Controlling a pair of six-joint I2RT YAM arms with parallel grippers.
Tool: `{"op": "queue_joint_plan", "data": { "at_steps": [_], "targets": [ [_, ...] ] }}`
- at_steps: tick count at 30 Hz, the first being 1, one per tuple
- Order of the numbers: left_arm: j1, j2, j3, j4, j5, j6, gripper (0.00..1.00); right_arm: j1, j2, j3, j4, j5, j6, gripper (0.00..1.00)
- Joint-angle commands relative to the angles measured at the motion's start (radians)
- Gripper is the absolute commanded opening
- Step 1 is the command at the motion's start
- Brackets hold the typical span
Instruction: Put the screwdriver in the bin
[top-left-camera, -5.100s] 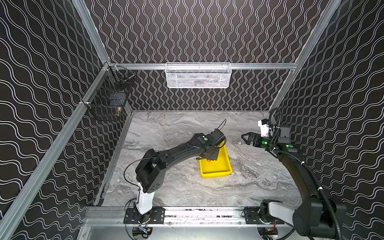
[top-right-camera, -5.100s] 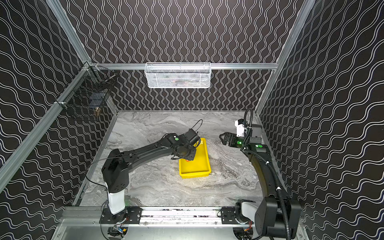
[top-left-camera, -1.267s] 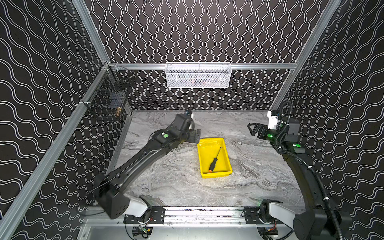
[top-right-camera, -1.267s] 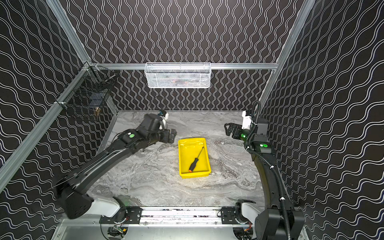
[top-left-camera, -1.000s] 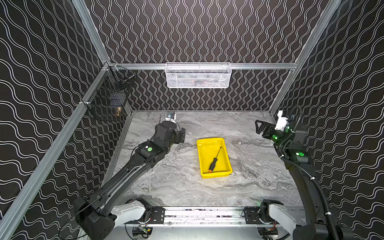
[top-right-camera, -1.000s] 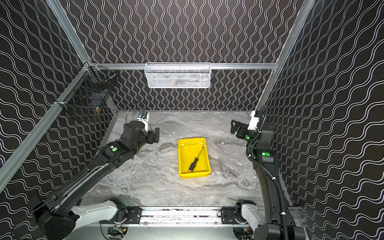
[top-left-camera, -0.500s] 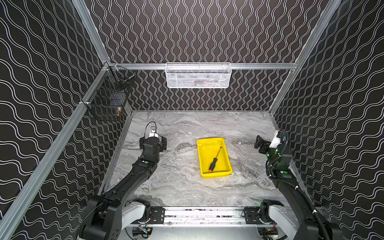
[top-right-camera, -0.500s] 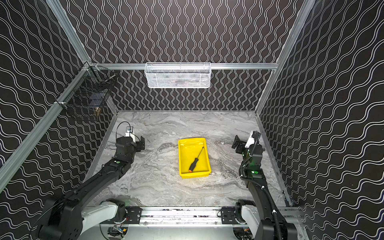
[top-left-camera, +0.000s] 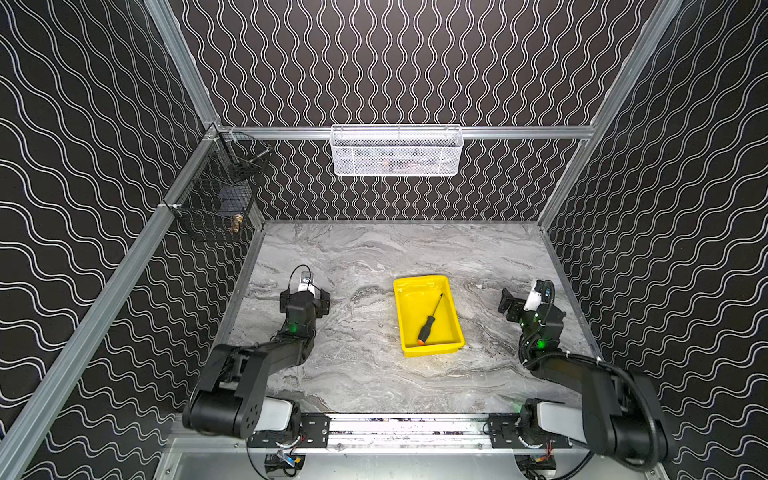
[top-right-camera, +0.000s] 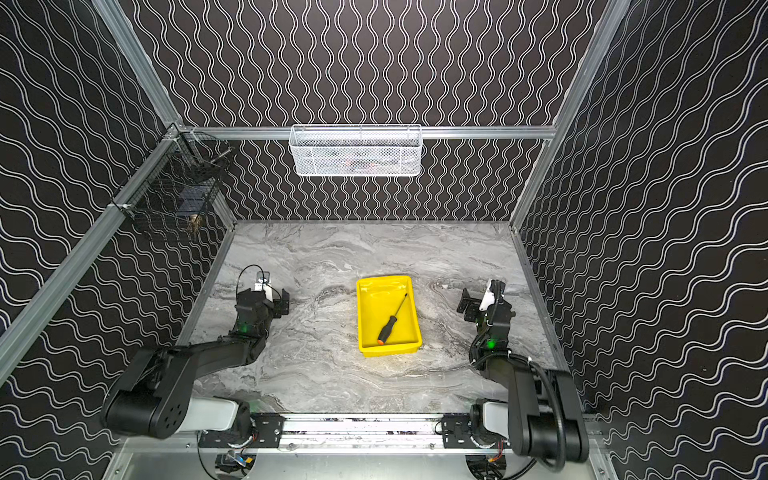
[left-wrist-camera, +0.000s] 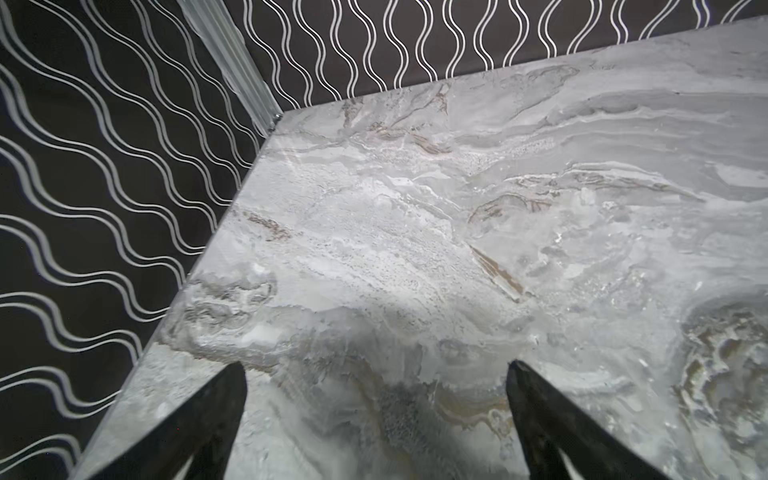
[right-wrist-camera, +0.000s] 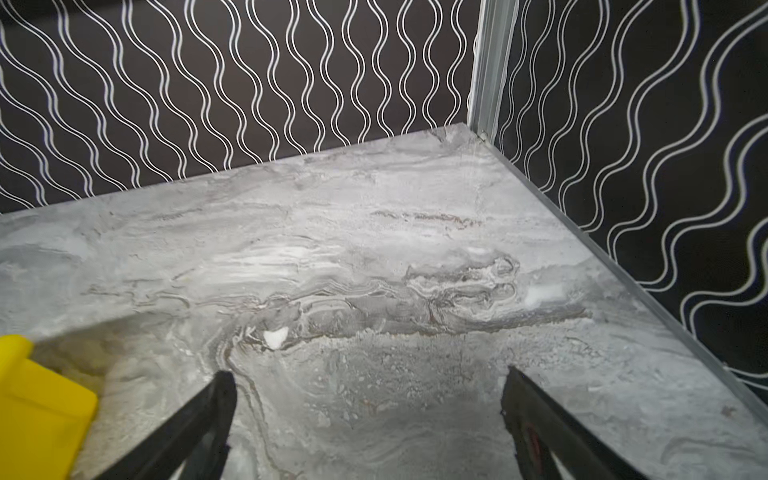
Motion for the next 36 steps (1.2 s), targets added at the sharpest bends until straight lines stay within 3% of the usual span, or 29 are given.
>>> {"op": "queue_joint_plan", "data": {
  "at_steps": [1, 4, 9, 13, 18, 22, 24, 28, 36],
  "targets": [
    [0.021, 0.030, 0.002, 0.142, 0.081, 0.001, 0.99, -0.001, 0.067, -0.007, 0.237, -0.022, -0.014, 1.00],
    [0.051, 0.042, -0.011, 0.189, 0.133, -0.026, 0.99, -0.001, 0.137, -0.032, 0.351, -0.006, -0.008, 1.00],
    [0.079, 0.158, -0.001, 0.273, 0.123, -0.059, 0.99, -0.001, 0.235, -0.043, 0.477, -0.008, -0.008, 0.99],
    [0.082, 0.230, 0.033, 0.268, 0.167, -0.032, 0.99, 0.002, 0.203, 0.068, 0.206, -0.004, -0.009, 0.99],
    [0.083, 0.231, 0.034, 0.271, 0.173, -0.031, 0.99, 0.010, 0.218, 0.059, 0.249, 0.008, -0.014, 0.99],
    [0.082, 0.233, 0.027, 0.282, 0.303, 0.015, 0.99, 0.026, 0.215, 0.056, 0.251, -0.088, -0.078, 0.99],
    [0.082, 0.233, 0.019, 0.296, 0.327, 0.024, 0.99, 0.035, 0.214, 0.035, 0.289, -0.056, -0.072, 0.99],
    [0.086, 0.233, 0.028, 0.278, 0.323, 0.014, 0.99, 0.033, 0.209, 0.076, 0.192, -0.025, -0.051, 0.99],
    [0.085, 0.236, 0.031, 0.275, 0.290, 0.007, 0.99, 0.033, 0.224, 0.066, 0.242, -0.034, -0.056, 0.99]
  ]
}}
